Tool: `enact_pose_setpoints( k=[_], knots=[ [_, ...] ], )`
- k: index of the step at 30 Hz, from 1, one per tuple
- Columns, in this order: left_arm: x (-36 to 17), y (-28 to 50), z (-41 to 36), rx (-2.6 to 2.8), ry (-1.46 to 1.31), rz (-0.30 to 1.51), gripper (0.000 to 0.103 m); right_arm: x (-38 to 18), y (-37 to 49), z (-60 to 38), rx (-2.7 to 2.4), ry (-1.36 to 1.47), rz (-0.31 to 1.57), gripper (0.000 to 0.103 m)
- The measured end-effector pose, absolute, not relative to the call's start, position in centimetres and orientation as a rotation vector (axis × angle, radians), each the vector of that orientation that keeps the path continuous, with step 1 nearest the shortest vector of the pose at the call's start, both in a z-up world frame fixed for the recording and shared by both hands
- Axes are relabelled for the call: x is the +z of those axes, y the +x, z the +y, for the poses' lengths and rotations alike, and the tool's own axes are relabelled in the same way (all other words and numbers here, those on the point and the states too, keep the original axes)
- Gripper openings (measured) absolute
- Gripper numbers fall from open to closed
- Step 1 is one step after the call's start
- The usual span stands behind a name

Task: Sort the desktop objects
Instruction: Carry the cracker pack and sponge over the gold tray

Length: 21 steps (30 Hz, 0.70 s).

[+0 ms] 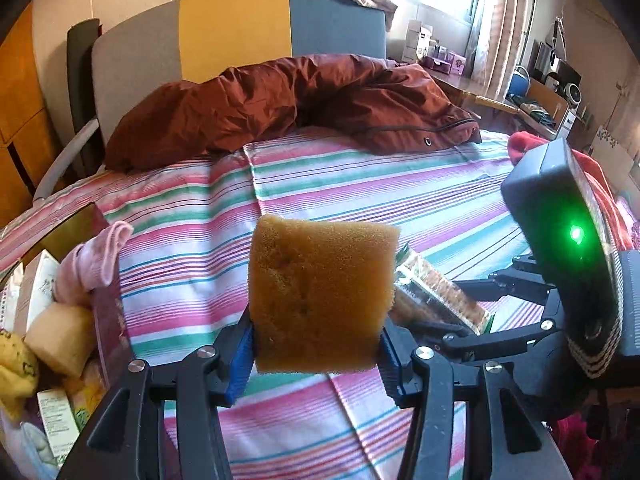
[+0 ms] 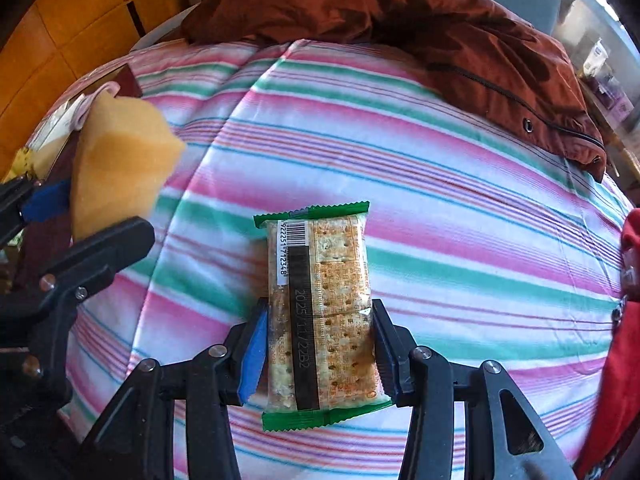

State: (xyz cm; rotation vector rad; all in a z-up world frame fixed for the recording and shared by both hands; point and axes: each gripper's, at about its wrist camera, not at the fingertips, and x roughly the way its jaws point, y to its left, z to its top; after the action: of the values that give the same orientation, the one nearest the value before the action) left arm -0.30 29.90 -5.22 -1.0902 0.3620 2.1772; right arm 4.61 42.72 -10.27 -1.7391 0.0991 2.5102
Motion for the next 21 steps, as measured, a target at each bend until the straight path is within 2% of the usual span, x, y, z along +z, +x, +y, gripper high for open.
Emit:
enact_pose_setpoints(
  k=[21],
  knots=[
    [-2.4,1.9,25.1,2.232,-0.994,0.287,0.053,-9.4,8.3,38.6,2.526,-1.783,0.083,0.048]
  ],
)
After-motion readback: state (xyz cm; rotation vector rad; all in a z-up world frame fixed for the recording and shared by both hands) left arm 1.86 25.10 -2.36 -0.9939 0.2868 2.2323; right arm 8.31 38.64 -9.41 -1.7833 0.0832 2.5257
